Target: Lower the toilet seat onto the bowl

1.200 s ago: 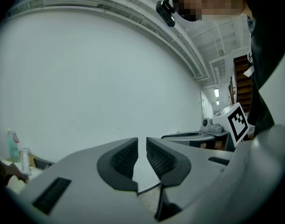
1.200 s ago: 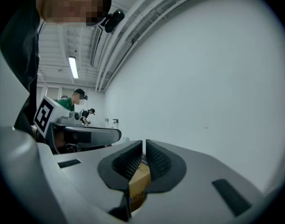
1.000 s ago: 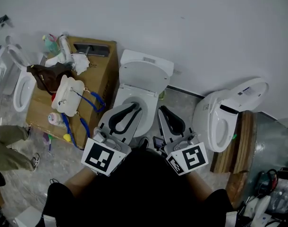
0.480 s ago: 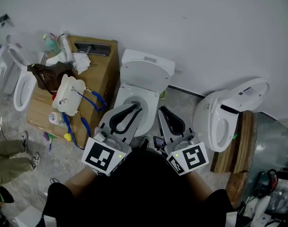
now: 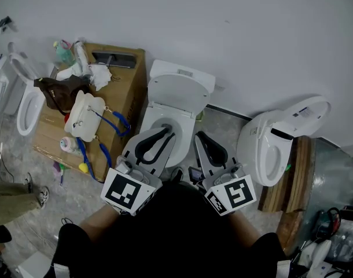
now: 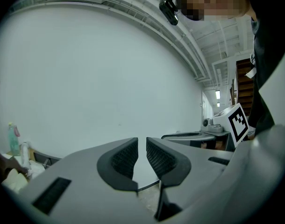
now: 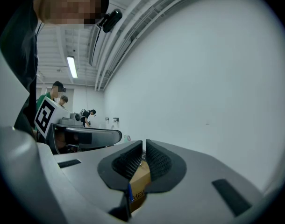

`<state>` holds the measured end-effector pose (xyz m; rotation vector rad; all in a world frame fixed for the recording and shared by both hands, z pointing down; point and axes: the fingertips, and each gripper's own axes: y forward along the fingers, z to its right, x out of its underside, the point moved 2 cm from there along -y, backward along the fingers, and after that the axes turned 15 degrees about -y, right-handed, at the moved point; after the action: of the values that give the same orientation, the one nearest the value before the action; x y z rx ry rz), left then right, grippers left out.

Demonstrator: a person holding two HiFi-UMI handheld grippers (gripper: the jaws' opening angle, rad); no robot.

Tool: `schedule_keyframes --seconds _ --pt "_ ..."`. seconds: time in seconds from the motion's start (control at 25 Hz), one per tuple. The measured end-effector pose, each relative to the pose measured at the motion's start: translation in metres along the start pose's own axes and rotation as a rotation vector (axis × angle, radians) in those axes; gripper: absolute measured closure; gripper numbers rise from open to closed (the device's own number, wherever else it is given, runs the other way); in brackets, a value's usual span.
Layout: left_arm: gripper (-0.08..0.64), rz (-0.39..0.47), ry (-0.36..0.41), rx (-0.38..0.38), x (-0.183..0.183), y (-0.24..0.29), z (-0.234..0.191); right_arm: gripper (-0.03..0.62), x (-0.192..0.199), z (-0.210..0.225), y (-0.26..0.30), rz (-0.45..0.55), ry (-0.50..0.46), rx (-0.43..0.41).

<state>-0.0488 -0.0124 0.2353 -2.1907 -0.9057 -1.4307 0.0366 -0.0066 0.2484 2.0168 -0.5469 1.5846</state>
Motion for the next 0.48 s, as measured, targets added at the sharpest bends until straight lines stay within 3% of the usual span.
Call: schedule_keyframes --seconds 0.24,0.36,0.48 --pt "0.494 -0.08 0.02 -0.031 0.0041 -0.0013 -0.0045 0.546 0.0002 0.0018 0.0012 0.002 0.01 0.001" --pt "0.494 -0.009 0.0 -0.005 -0.001 0.0023 -0.0029 0.546 0.0011 0.003 0.0027 0.001 0.017 0.001" --pt "0.494 -0.008 -0.005 -0.004 0.0 0.0019 -0.0047 0.546 0.0028 0.0021 0.0036 -0.002 0.024 0.0"
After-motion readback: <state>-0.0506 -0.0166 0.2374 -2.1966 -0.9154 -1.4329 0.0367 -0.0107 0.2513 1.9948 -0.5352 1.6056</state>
